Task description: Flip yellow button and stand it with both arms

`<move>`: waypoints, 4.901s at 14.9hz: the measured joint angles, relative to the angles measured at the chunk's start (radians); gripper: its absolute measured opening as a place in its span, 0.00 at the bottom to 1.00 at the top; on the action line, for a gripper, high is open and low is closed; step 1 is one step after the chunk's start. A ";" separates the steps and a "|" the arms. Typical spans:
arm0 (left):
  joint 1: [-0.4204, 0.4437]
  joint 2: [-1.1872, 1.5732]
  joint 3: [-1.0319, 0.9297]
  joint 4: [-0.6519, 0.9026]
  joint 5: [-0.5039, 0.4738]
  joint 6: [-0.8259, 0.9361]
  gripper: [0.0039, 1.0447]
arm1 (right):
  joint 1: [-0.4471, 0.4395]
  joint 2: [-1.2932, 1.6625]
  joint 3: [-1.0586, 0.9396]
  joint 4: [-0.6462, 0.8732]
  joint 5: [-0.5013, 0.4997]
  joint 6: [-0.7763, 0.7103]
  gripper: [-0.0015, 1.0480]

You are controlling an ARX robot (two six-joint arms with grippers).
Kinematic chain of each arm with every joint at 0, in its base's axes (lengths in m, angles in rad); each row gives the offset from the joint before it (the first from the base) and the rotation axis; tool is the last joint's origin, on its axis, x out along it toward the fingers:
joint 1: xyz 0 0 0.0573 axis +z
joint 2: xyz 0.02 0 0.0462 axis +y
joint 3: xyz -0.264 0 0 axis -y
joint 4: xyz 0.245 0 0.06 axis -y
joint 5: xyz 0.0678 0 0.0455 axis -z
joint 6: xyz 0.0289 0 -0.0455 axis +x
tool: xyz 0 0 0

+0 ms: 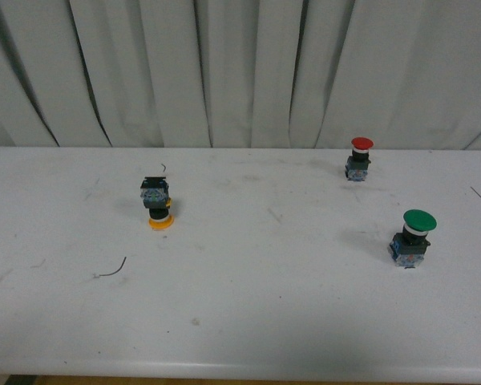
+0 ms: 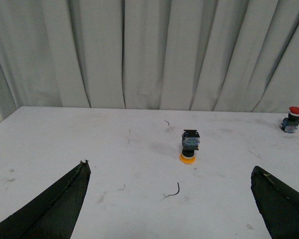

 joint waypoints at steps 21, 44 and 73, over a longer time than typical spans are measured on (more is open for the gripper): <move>-0.056 0.468 0.194 0.081 -0.260 -0.230 0.94 | 0.000 0.000 0.000 0.001 0.000 0.000 0.94; -0.209 2.174 1.346 0.123 -0.209 -0.071 0.94 | 0.000 0.000 0.000 0.001 0.000 0.000 0.94; -0.477 1.441 0.631 0.466 -0.085 -0.229 0.34 | 0.000 0.000 0.000 0.001 0.000 0.000 0.94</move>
